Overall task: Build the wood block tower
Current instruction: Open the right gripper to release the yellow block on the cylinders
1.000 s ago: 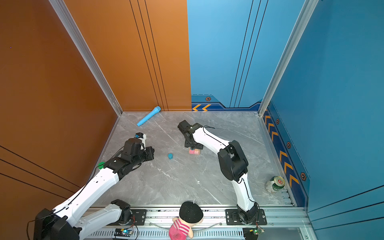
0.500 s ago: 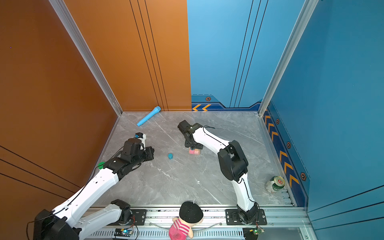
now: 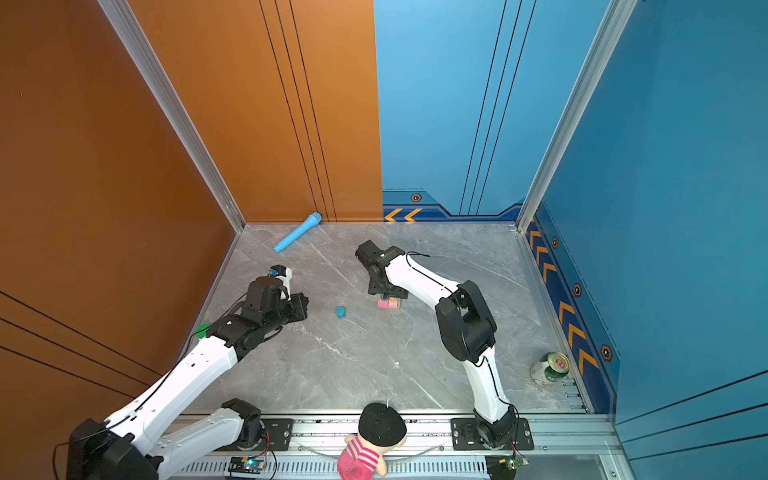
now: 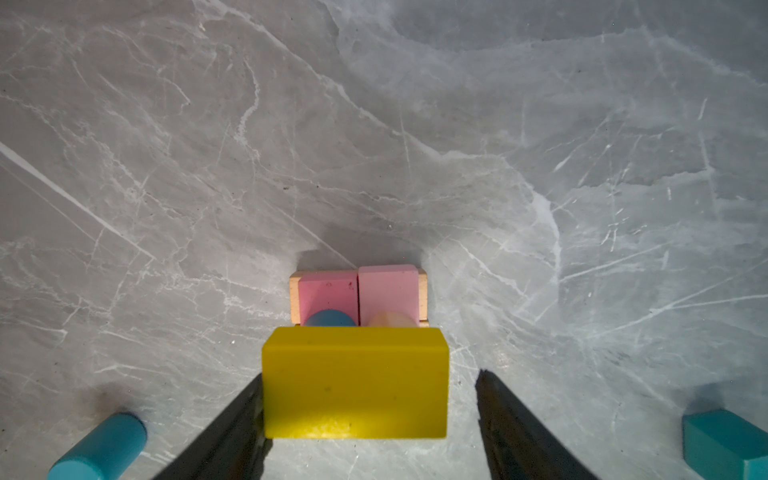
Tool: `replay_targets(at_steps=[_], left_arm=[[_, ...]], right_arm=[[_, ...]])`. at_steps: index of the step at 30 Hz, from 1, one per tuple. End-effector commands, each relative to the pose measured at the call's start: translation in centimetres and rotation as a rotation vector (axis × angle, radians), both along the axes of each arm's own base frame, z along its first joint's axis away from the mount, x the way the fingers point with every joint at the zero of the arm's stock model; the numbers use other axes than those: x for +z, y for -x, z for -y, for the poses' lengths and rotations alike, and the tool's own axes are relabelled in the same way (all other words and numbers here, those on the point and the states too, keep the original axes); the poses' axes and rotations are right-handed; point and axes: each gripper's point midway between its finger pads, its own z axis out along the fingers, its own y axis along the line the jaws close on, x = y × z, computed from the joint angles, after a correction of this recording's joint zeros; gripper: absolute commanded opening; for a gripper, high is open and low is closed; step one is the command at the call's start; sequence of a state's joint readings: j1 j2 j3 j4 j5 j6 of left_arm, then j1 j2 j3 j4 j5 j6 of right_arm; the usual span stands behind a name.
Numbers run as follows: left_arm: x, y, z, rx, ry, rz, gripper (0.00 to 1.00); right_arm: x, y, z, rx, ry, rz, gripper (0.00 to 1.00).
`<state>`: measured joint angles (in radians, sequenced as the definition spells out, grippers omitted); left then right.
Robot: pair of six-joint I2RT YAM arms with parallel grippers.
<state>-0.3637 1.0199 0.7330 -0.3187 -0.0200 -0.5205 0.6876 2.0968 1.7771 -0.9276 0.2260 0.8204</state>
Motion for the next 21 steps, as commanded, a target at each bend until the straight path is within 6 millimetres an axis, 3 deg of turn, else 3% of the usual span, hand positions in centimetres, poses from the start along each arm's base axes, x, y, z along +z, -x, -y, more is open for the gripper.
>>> replay_targets(at_steps=[1,21], left_arm=[[-0.84,0.63,-0.41,-0.005,-0.008,-0.025,0.1],[-1.01,0.7,-0.43,-0.004,-0.01,-0.031,0.1]], right_arm=[[0.63,0.44,0.42,-0.003,0.019,0.003,0.79],[0.53,0.4,0.2,0.0,0.01,0.003,0.82]])
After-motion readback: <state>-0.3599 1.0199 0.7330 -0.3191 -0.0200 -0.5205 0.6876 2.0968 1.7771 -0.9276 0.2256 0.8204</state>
